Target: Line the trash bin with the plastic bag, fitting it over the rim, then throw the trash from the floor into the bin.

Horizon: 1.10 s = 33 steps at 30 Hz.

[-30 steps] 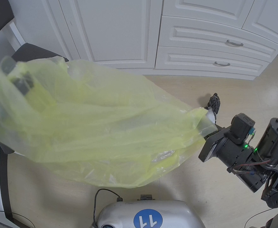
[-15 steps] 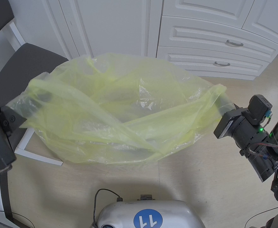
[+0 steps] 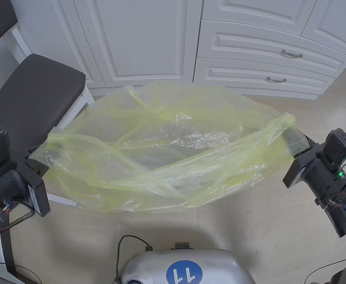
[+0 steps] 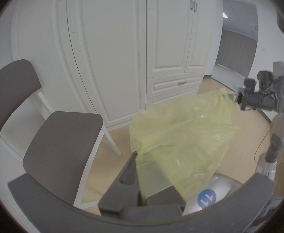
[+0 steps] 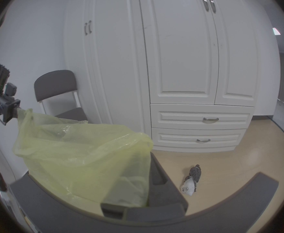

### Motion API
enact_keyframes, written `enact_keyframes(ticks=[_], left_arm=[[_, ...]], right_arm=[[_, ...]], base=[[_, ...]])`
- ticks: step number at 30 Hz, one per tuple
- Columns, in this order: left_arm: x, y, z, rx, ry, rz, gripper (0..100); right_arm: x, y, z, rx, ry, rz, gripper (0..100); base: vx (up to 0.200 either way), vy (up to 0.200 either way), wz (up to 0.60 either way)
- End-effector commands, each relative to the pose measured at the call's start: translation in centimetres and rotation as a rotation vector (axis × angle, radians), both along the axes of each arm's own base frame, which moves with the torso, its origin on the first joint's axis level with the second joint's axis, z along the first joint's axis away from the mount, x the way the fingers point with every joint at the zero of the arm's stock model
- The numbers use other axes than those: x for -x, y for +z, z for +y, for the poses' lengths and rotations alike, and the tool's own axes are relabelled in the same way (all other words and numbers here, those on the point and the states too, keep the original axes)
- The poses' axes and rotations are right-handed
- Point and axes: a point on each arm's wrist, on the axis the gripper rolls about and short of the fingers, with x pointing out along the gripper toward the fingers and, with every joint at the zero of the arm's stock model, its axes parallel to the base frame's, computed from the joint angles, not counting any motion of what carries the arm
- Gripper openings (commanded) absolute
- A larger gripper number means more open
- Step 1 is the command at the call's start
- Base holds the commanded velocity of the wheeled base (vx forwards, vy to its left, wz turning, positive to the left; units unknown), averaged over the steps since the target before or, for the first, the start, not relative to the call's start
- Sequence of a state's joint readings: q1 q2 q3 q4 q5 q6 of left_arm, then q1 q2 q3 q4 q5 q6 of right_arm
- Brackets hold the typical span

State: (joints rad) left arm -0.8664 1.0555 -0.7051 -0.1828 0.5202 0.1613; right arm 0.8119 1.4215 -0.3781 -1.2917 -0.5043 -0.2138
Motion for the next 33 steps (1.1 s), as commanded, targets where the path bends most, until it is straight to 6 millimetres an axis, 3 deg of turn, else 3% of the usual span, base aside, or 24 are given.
enact_keyframes(ticks=[1,6,13,19,33], left_arm=[[-0.2,-0.9,0.3,-0.057,0.021,0.008,0],[-0.4,-0.9,0.5,-0.060,0.036,0.006,0],[-0.2,-0.8,0.7,-0.056,0.035,-0.002,0],[1.4,-0.3,2.4,-0.071,0.022,-0.072,0],[1.5,-0.5,2.4,-0.065,-0.018,-0.076,0]], right_arm=[[3.9,-0.2,-1.4,0.098,0.075,-0.054,0],[5.3,-1.4,-2.8,0.241,0.041,-0.075,0],[4.7,-2.3,-3.2,0.280,-0.056,-0.028,0],[4.2,-2.9,-3.6,0.326,-0.096,0.001,0],[4.6,-3.7,-4.1,0.389,-0.093,0.048,0]], base=[[0.000,0.000,0.00],[0.000,0.000,0.00],[0.000,0.000,0.00],[0.000,0.000,0.00],[0.000,0.000,0.00]])
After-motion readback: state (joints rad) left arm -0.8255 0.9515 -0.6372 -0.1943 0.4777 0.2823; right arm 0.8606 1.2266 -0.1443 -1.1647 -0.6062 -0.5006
